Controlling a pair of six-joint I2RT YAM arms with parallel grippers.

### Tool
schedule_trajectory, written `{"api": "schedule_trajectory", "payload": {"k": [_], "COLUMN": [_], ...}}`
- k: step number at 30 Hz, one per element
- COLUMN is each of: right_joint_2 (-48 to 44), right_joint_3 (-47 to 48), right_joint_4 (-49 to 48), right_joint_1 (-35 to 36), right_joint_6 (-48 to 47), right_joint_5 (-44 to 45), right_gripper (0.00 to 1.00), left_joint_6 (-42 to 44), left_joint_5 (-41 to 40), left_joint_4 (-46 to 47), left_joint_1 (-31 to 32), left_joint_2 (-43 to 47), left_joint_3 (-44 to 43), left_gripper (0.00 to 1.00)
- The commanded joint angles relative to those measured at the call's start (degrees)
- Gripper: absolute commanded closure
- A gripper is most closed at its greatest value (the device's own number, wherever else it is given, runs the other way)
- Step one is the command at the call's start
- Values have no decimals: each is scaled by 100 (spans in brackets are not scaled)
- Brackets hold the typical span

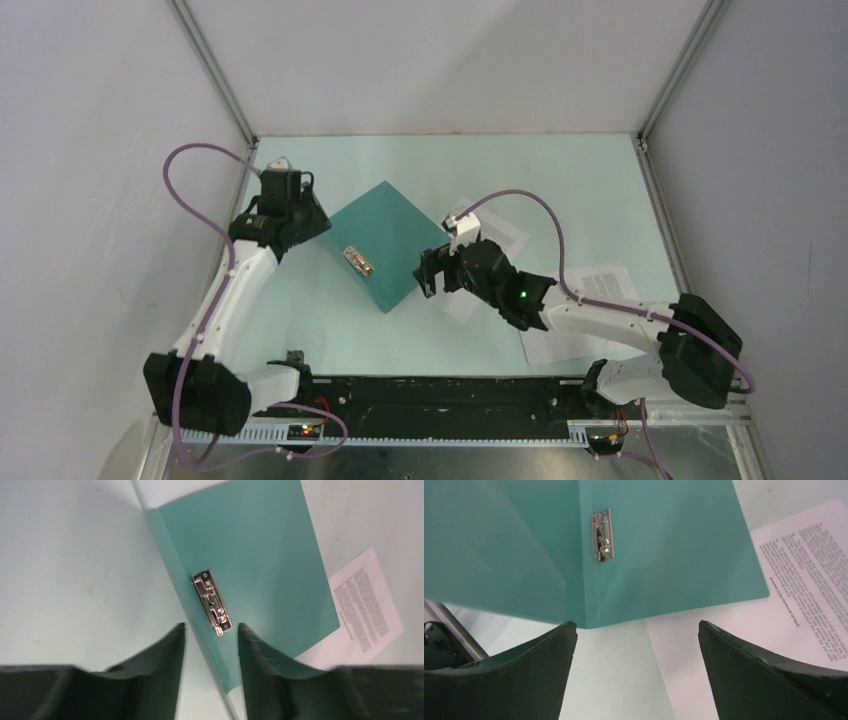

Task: Put the files into the folder

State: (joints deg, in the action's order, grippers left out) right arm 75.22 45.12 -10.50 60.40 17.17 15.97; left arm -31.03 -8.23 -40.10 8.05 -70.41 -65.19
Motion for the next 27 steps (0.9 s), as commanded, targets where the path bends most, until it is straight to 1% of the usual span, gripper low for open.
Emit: {"api": "schedule_trajectory", "payload": {"k": [1, 3, 4, 5, 8, 9, 10, 11, 12, 14, 15, 16, 17, 18, 19, 20, 21, 22, 23, 24, 25, 26, 27], "right_joint_2": [570, 970, 1114, 1376, 2025, 2129, 2307, 2380, 2512, 2612, 2630, 2654, 2659, 2670, 2676, 2674, 2669, 2659, 2650, 2648, 2645, 2646, 2651], "right_joint_3": [631, 990, 1236, 1337, 1840, 1912, 2035, 2093, 2182, 2237, 2242, 2245, 2246, 2240, 2238, 2242, 2239, 2243, 2243, 2240, 2243, 2240, 2243], "right_joint_4": [382, 549, 631, 647, 739, 732, 727, 739, 759, 777, 790, 816, 836, 885, 906, 953, 975, 1007, 1020, 1022, 1023, 1024, 1024], "right_joint_1": [-324, -424, -490, -523, -705, -765, -788, -816, -826, -835, -858, -878, -922, -950, -1004, -1030, -1090, -1122, -1192, -1240, -1267, -1309, -1328], "right_joint_6": [751, 836, 865, 930, 1097, 1173, 1209, 1265, 1281, 1312, 1334, 1347, 1363, 1365, 1367, 1363, 1349, 1333, 1328, 1314, 1306, 1295, 1292], "right_joint_5": [-934, -1050, -1095, -1212, -1585, -1687, -1837, -1888, -1933, -1946, -1943, -1940, -1940, -1942, -1941, -1935, -1929, -1930, -1941, -1949, -1948, -1948, -1946], "right_gripper": [4, 4, 4, 4, 5, 5, 5, 6, 6, 6, 6, 7, 7, 7, 8, 8, 8, 8, 8, 8, 8, 8, 8], "left_joint_6": [-287, -592, -696, -963, -1426, -1653, -1762, -1924, -1968, -1997, -1919, -1816, -1515, -1342, -1120, -965, -878, -742, -670, -512, -432, -321, -270], "left_joint_5": [-215, -404, -489, -729, -1103, -1320, -1430, -1617, -1680, -1820, -1808, -1672, -1545, -1211, -1135, -833, -620, -245, -58, 372, 890, 1094, 1462], "left_joint_4": [-13, -201, -365, -481, -824, -890, -1001, -1040, -1065, -1058, -896, -737, -273, -8, 434, 662, 1123, 1323, 1677, 1850, 2250, 2478, 2536], "left_joint_1": [-64, -114, -121, -144, -174, -177, -184, -202, -218, -261, -285, -290, -307, -315, -325, -354, -440, -469, -519, -569, -591, -631, -643], "left_joint_2": [860, 1214, 1399, 1486, 1874, 1992, 2038, 2110, 2128, 2136, 2126, 2122, 2138, 2168, 2230, 2254, 2258, 2237, 2131, 1982, 1897, 1688, 1574], "left_joint_3": [521, 781, 934, 984, 1248, 1334, 1378, 1459, 1493, 1566, 1611, 1657, 1786, 1858, 2020, 2094, 2211, 2251, 2301, 2309, 2344, 2291, 2243], "left_gripper": [47, 44, 39, 37, 39, 43, 45, 49, 51, 61, 70, 73, 80, 82, 85, 87, 88, 89, 91, 92, 92, 92, 92]}}
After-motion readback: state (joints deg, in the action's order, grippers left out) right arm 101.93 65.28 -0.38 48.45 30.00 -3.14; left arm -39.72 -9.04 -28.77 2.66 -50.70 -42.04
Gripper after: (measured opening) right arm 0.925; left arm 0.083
